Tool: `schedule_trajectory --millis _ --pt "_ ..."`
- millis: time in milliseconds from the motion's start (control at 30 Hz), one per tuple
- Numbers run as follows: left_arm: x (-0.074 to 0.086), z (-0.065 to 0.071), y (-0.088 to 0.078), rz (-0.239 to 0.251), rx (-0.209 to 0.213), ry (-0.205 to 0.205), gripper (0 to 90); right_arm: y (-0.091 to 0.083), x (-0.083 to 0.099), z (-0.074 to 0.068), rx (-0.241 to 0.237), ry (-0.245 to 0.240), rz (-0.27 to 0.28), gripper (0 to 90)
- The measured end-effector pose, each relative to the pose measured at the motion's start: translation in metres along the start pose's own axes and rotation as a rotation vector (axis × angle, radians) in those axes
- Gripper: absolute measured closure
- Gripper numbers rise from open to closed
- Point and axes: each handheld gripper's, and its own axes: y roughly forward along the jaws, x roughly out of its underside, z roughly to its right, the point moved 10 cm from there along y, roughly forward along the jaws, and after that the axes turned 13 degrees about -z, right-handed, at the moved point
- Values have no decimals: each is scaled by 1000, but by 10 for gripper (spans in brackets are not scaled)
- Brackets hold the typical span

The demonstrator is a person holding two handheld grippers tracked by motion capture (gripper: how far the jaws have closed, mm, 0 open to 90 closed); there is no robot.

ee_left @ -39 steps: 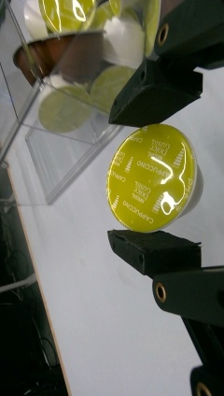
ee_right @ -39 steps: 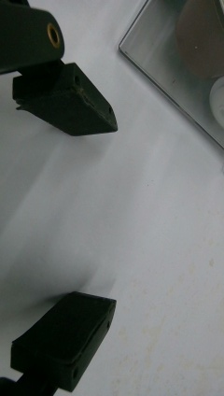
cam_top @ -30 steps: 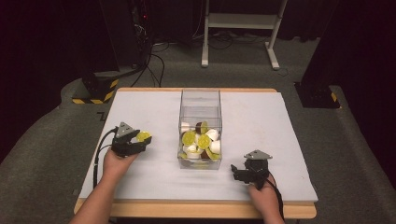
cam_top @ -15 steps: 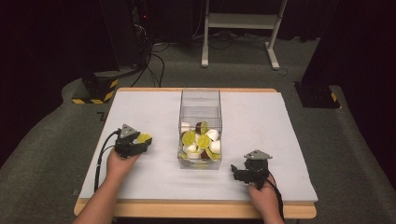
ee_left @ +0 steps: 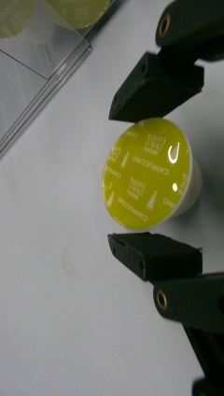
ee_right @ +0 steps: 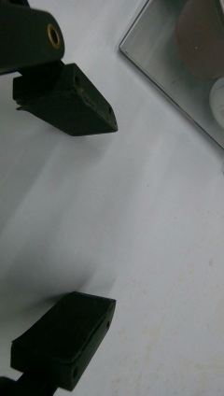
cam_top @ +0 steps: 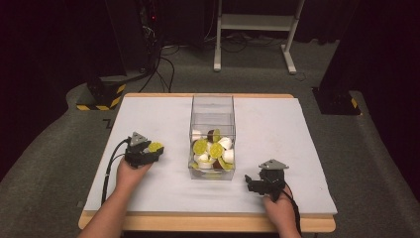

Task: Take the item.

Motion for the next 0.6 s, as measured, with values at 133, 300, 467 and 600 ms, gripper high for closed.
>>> schedule_trajectory --millis 133,300,467,600 --pt "0 -2 0 -30 -2 9 283 0 0 0 3 -4 2 139" --pt "-3 -4 -7 -31 7 -13 234 0 0 0 -4 1 -1 137" --pt "-5 -1 -22 -20 31 -2 222 0 0 0 -4 1 -1 137" --pt "-6 3 -35 -6 51 6 223 0 0 0 -3 1 -1 137"
